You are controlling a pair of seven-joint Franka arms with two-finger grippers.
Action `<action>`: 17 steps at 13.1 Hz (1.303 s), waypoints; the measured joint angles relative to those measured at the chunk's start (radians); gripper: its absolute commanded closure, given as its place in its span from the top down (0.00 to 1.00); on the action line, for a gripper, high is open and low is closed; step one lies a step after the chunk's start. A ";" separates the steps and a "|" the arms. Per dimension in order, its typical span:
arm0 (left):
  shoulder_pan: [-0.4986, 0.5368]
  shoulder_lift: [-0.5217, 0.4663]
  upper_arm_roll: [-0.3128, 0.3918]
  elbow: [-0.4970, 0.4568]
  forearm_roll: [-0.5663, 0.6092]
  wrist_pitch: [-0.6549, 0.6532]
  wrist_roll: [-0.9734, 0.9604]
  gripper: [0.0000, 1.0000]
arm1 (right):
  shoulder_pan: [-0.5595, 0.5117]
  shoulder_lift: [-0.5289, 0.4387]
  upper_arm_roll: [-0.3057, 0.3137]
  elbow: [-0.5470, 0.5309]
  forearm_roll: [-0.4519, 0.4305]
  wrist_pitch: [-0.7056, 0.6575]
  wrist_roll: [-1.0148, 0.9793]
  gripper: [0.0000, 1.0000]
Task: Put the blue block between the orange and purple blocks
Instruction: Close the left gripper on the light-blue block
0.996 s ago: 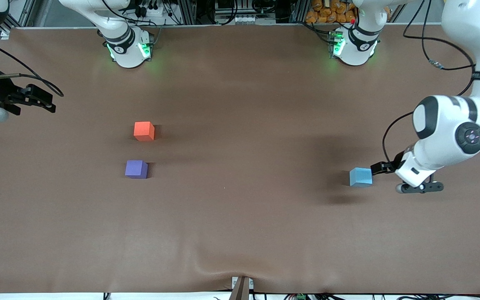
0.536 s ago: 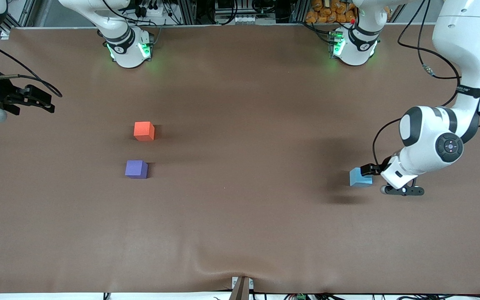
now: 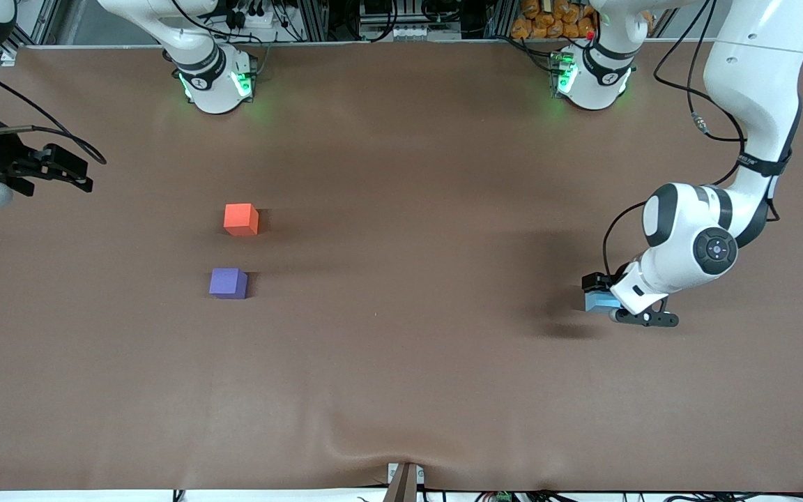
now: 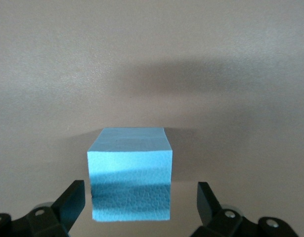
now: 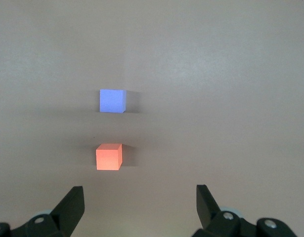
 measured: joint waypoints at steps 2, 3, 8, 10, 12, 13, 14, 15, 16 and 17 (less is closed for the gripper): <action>0.000 0.018 0.000 -0.001 0.004 0.013 0.001 0.34 | 0.000 0.000 0.000 0.000 0.000 0.000 0.000 1.00; 0.000 0.022 0.000 -0.001 0.013 0.016 0.003 0.09 | 0.000 0.000 0.000 -0.001 0.000 0.000 0.000 1.00; -0.026 0.021 -0.002 0.002 0.038 0.019 0.006 0.00 | 0.000 0.000 0.000 -0.002 0.000 0.000 0.000 1.00; -0.052 0.012 -0.003 0.011 0.038 0.017 0.006 0.00 | 0.001 0.000 0.000 -0.002 0.000 0.002 0.000 1.00; -0.087 -0.016 -0.004 0.039 0.038 -0.027 -0.026 0.00 | 0.001 0.000 0.000 -0.002 0.000 0.003 0.000 1.00; -0.110 -0.032 -0.006 0.068 0.038 -0.077 -0.062 0.00 | 0.001 0.000 0.000 -0.002 0.000 0.003 0.000 1.00; -0.133 -0.046 -0.006 0.105 0.038 -0.135 -0.101 0.00 | 0.003 0.000 0.000 -0.002 0.000 0.003 0.000 1.00; -0.160 -0.058 -0.007 0.151 0.038 -0.195 -0.146 0.00 | 0.004 0.000 0.000 -0.002 0.000 0.003 0.000 1.00; -0.187 -0.065 -0.008 0.201 0.038 -0.250 -0.195 0.00 | 0.004 0.000 0.000 -0.002 0.000 0.003 0.000 1.00; -0.215 -0.070 -0.009 0.249 0.038 -0.296 -0.246 0.00 | 0.004 0.000 -0.001 -0.002 0.000 0.003 0.000 1.00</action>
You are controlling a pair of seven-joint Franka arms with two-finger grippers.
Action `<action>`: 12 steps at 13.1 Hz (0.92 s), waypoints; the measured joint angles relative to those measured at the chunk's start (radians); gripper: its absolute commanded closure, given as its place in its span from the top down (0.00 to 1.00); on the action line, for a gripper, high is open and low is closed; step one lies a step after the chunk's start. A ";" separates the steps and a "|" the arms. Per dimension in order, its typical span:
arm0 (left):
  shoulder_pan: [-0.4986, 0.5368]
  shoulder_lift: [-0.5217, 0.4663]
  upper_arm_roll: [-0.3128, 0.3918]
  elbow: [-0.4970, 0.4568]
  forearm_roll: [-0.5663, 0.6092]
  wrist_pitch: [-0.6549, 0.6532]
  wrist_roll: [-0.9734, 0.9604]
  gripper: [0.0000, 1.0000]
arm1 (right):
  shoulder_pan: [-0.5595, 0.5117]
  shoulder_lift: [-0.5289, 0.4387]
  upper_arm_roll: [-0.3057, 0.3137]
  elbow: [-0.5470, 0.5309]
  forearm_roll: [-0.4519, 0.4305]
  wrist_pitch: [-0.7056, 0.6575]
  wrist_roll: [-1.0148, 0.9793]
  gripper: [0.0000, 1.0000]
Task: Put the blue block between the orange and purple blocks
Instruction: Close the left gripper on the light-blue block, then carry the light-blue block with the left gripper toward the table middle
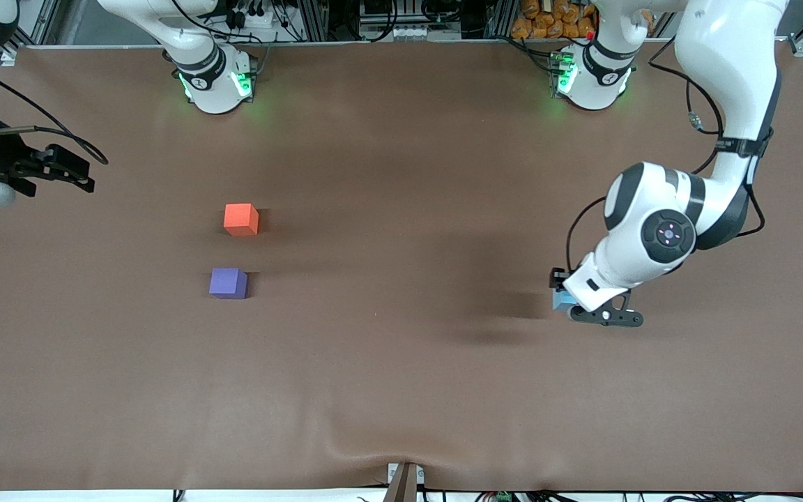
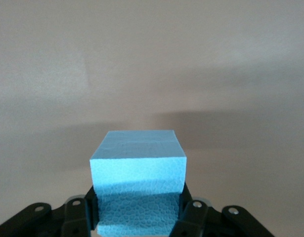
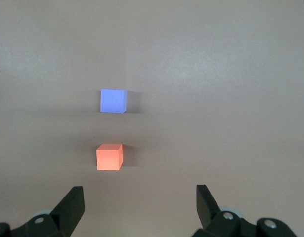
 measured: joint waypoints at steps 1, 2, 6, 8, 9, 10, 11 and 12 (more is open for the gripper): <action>-0.028 -0.001 0.000 0.043 0.000 -0.030 -0.053 0.00 | 0.000 0.000 0.000 0.000 0.000 0.000 0.000 1.00; -0.058 -0.001 -0.001 0.079 0.000 -0.044 -0.110 0.00 | 0.000 0.000 -0.001 0.000 0.000 0.000 0.000 1.00; -0.179 0.013 -0.001 0.163 0.000 -0.057 -0.375 0.00 | 0.000 0.000 -0.002 -0.001 0.000 0.003 0.000 1.00; -0.216 0.027 -0.001 0.196 -0.008 -0.072 -0.491 0.00 | 0.000 0.000 -0.002 -0.002 0.000 0.008 0.000 1.00; -0.226 0.032 -0.001 0.207 -0.031 -0.079 -0.537 0.00 | 0.001 0.001 -0.002 -0.005 0.000 0.015 0.000 1.00; -0.235 0.036 0.000 0.212 -0.061 -0.084 -0.588 0.00 | 0.002 0.001 -0.002 -0.008 0.000 0.019 0.000 1.00; -0.249 0.042 0.000 0.213 -0.085 -0.085 -0.653 0.00 | 0.003 0.002 -0.002 -0.013 0.000 0.022 0.000 1.00; -0.265 0.049 0.000 0.215 -0.097 -0.085 -0.711 0.00 | 0.003 0.004 -0.002 -0.018 0.000 0.027 0.000 1.00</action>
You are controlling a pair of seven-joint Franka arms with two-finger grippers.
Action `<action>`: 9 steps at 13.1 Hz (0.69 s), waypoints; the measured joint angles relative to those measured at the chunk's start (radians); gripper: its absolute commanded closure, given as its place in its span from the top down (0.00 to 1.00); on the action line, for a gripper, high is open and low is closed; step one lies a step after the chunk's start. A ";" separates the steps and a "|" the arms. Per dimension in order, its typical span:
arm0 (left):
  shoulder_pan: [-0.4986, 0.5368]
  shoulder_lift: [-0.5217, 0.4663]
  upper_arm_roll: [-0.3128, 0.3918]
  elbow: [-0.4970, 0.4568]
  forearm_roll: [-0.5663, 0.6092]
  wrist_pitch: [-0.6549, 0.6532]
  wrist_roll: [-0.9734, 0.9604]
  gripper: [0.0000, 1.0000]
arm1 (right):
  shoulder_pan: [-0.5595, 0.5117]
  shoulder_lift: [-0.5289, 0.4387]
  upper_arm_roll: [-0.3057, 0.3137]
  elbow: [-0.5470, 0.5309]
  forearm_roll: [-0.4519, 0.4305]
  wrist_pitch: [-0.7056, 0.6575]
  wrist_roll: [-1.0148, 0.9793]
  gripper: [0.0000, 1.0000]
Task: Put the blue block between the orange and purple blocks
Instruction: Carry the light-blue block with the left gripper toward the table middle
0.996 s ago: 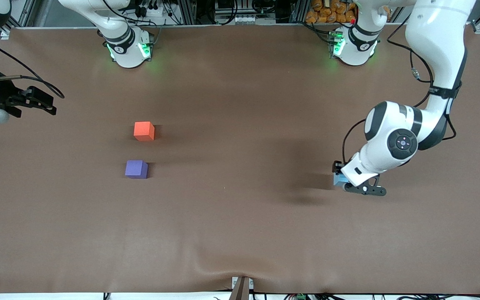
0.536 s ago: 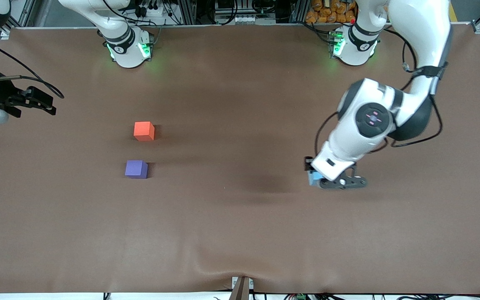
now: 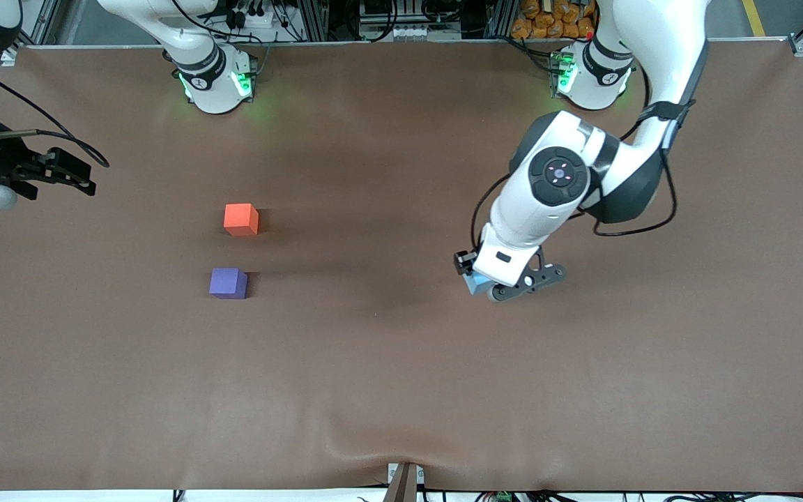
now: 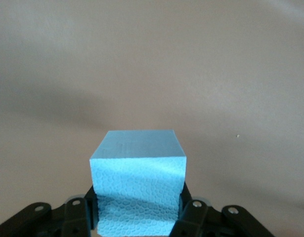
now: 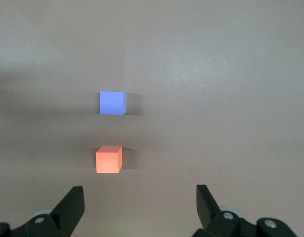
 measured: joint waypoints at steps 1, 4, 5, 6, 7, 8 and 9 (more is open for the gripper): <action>-0.014 0.006 0.000 0.001 -0.004 0.000 -0.052 0.00 | 0.001 0.003 0.000 -0.004 0.000 0.009 0.000 1.00; -0.045 0.025 0.000 0.003 -0.010 -0.002 -0.202 0.00 | 0.007 0.006 0.000 -0.008 0.000 0.015 0.000 1.00; -0.064 0.043 0.000 0.003 -0.010 -0.003 -0.258 0.00 | 0.008 0.006 0.000 -0.011 0.000 0.020 0.001 1.00; -0.086 0.067 0.002 0.003 -0.010 0.003 -0.322 0.00 | 0.010 0.007 0.000 -0.015 0.000 0.024 0.006 1.00; -0.103 0.092 0.003 0.006 -0.010 0.020 -0.387 0.00 | 0.012 0.007 0.000 -0.019 0.000 0.027 0.016 1.00; -0.120 0.123 0.004 0.019 -0.010 0.047 -0.456 0.00 | 0.016 0.007 0.000 -0.023 0.000 0.029 0.021 1.00; -0.135 0.158 0.005 0.043 -0.010 0.078 -0.520 0.00 | 0.018 0.007 0.000 -0.027 0.000 0.031 0.022 1.00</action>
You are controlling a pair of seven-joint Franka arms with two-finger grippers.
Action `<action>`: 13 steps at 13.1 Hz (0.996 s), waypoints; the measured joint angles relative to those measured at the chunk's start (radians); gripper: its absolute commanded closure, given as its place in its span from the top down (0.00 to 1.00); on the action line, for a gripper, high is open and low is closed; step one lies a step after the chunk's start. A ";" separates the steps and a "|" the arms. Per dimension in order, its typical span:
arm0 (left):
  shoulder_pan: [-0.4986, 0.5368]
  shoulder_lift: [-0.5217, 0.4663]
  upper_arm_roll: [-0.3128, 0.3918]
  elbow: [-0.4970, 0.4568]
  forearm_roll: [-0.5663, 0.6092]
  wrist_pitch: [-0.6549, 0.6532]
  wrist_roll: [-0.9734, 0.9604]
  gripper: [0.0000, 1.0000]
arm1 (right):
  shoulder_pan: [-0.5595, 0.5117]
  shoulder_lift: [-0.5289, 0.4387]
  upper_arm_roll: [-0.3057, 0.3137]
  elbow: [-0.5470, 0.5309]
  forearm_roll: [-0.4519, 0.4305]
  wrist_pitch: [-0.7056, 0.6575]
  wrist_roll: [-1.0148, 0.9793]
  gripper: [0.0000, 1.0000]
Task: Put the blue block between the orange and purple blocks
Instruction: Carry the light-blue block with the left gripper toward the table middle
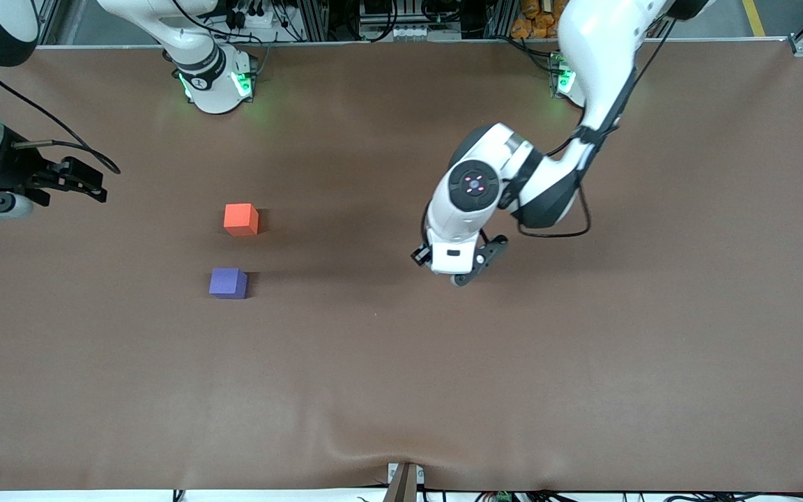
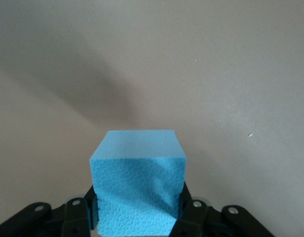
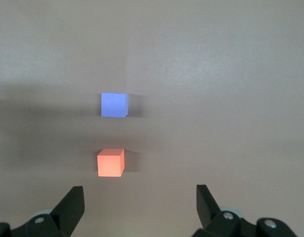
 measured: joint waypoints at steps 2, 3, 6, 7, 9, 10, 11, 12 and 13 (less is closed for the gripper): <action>-0.030 0.060 0.001 0.049 0.000 0.059 -0.088 0.00 | 0.003 0.000 0.000 -0.004 0.000 0.003 0.001 1.00; -0.048 0.082 0.004 0.063 0.000 0.078 -0.121 0.00 | 0.004 0.000 0.000 -0.006 0.000 0.004 0.001 1.00; -0.120 0.133 0.063 0.075 0.000 0.117 -0.205 0.00 | 0.015 0.001 0.001 -0.030 0.000 0.027 0.004 1.00; -0.134 0.150 0.073 0.078 0.000 0.138 -0.219 0.00 | 0.022 0.002 0.001 -0.039 0.000 0.035 0.011 1.00; -0.178 0.182 0.080 0.099 0.000 0.167 -0.247 0.00 | 0.029 0.003 0.001 -0.052 0.000 0.050 0.016 1.00; -0.223 0.197 0.097 0.113 0.000 0.169 -0.257 0.00 | 0.031 0.003 0.002 -0.055 0.000 0.052 0.016 1.00; -0.277 0.214 0.125 0.122 0.000 0.177 -0.265 0.00 | 0.034 0.003 0.002 -0.059 0.000 0.052 0.017 1.00; -0.331 0.235 0.158 0.130 0.000 0.201 -0.270 0.00 | 0.037 0.004 0.002 -0.063 0.000 0.053 0.020 1.00; -0.368 0.259 0.180 0.140 0.000 0.233 -0.271 0.00 | 0.040 0.005 0.002 -0.068 0.000 0.056 0.022 1.00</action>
